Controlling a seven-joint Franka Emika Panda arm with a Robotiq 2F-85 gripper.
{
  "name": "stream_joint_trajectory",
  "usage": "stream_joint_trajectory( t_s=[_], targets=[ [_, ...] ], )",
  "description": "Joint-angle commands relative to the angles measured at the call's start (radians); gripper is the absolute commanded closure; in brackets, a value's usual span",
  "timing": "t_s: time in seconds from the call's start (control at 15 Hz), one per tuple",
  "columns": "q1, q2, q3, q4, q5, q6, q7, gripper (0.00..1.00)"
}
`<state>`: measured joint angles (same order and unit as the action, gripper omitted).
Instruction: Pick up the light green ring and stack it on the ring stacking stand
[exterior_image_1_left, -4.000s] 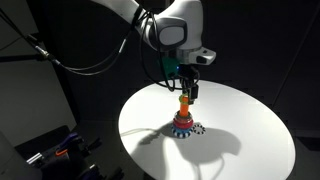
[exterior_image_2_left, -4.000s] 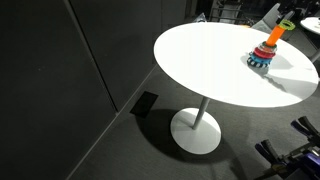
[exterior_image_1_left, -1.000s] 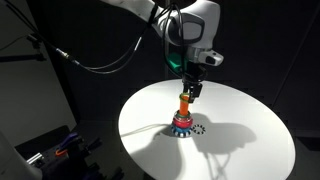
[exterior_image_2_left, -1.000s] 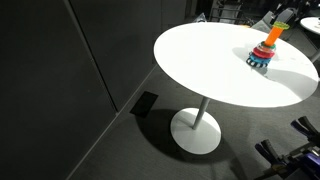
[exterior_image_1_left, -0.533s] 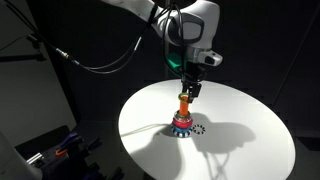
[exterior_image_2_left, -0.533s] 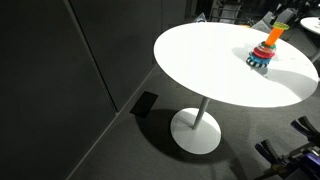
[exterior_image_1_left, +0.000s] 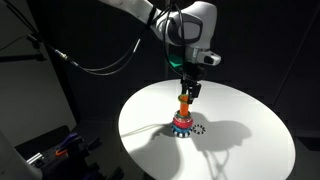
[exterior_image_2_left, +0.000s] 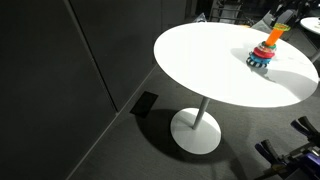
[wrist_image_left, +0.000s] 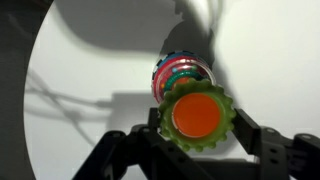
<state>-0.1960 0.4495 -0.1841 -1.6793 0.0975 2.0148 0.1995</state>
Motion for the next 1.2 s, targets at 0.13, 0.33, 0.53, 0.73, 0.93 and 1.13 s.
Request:
stream_joint_trajectory(
  t_s=[0.13, 0.33, 0.53, 0.73, 0.93, 1.13],
  targets=[
    [0.015, 0.006, -0.011, 0.002, -0.053, 0.008, 0.042, 0.51],
    [0.014, 0.006, -0.009, 0.002, -0.058, 0.003, 0.040, 0.06],
    [0.011, 0.000, -0.006, -0.006, -0.056, 0.001, 0.025, 0.00],
    [0.007, -0.015, 0.000, -0.024, -0.051, -0.003, -0.003, 0.00],
    [0.007, -0.036, 0.003, -0.055, -0.053, 0.010, -0.030, 0.00],
    [0.009, -0.062, 0.007, -0.096, -0.054, 0.042, -0.060, 0.00]
  ],
)
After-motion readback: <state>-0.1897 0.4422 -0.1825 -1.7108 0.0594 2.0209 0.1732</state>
